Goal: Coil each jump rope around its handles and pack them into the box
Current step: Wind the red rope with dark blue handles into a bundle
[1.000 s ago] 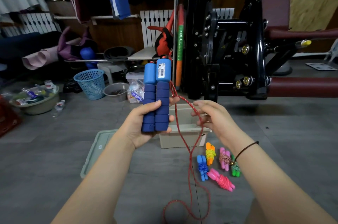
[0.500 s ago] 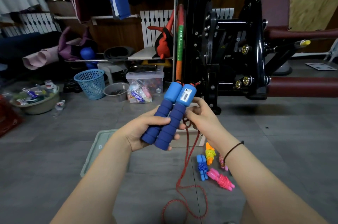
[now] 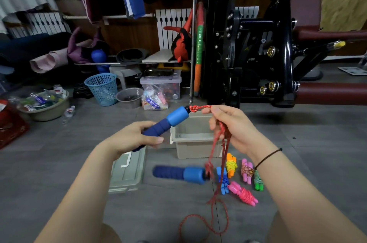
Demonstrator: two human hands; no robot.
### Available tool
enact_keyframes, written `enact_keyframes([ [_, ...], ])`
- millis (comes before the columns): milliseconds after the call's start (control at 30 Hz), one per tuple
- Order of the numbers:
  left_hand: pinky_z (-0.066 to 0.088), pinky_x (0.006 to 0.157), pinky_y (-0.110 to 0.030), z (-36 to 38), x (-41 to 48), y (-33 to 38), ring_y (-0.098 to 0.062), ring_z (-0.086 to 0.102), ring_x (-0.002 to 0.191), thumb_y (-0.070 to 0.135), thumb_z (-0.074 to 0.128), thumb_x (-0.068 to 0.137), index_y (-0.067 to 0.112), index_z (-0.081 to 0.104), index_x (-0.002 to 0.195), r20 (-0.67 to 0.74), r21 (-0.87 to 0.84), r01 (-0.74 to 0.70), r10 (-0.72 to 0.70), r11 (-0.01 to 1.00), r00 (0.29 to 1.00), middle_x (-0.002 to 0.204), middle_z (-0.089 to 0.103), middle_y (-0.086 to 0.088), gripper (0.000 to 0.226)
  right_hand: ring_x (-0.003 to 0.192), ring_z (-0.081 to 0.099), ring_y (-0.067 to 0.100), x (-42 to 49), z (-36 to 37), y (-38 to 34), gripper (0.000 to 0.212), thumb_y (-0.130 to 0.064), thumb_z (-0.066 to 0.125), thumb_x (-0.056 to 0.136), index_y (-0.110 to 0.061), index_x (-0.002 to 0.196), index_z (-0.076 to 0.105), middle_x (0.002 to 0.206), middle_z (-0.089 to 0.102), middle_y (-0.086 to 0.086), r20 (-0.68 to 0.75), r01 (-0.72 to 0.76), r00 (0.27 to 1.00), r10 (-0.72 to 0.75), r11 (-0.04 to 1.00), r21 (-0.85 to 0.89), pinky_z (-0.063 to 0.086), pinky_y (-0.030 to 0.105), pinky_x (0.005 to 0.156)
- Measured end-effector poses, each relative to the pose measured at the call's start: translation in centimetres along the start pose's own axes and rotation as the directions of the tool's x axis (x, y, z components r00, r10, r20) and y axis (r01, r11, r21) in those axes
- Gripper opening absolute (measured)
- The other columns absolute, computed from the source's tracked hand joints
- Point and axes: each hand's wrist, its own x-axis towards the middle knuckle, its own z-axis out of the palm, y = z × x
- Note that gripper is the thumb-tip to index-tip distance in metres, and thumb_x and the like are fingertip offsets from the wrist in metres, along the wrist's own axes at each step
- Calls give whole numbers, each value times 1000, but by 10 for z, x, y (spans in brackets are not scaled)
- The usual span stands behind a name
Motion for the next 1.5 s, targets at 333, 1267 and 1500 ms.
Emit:
enact_keyframes([
  [333, 29, 107, -46, 65, 16, 31, -30, 28, 130, 32, 75, 71, 49, 26, 137, -528, 291, 137, 39, 947, 849, 147, 22, -5, 84, 52, 59, 14, 3, 24, -3, 25, -14, 41, 99, 1, 105, 61, 76, 70, 11, 52, -91, 995, 80, 963, 255, 58, 33, 63],
  [1267, 57, 82, -46, 99, 24, 42, -34, 71, 88, 12, 67, 87, 5, 71, 92, -235, -342, -175, 96, 923, 967, 92, 72, -19, 9, 92, 70, 17, -5, 15, 12, 30, 3, 57, 88, -16, 111, 62, 108, 69, 4, -79, -40, 997, 25, 980, -196, 59, 33, 76],
  [1500, 57, 79, -45, 99, 29, 42, -26, 69, 79, 20, 46, 99, 19, 60, 85, -403, -307, -138, 3, 942, 915, 81, 72, -7, 20, 61, 70, 19, -3, 28, 16, 18, -1, 45, 94, -5, 103, 60, 81, 72, 16, -155, -174, 976, 150, 973, -155, 60, 29, 61],
])
